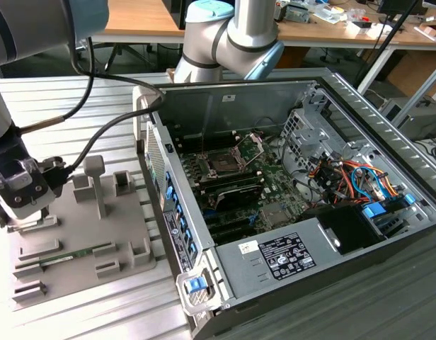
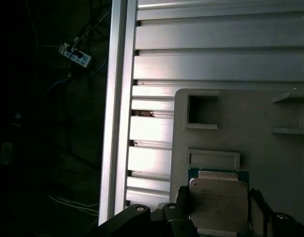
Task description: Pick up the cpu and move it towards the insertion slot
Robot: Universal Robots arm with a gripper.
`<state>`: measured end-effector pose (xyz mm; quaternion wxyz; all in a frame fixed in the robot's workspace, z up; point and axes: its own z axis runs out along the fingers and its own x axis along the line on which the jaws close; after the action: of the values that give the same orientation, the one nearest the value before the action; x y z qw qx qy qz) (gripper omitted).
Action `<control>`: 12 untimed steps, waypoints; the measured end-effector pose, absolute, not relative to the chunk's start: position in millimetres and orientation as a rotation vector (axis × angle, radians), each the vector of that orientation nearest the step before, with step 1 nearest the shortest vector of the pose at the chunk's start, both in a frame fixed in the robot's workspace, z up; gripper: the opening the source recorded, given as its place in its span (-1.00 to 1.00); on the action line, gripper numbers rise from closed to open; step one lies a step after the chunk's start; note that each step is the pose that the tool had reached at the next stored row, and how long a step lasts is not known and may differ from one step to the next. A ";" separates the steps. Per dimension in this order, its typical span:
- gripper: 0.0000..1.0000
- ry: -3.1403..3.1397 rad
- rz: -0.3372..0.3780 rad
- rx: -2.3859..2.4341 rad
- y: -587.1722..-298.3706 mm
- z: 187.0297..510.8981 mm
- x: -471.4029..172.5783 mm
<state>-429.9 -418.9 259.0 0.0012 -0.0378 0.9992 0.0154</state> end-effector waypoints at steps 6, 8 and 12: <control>0.10 3.136 0.048 -0.119 -418.9 266.1 -430.0; 0.10 3.137 0.048 -0.119 -418.8 269.0 -430.0; 0.10 3.137 0.048 -0.119 -418.8 273.8 -430.0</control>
<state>-430.0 -418.8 273.8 0.0012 -0.0378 0.9992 0.0153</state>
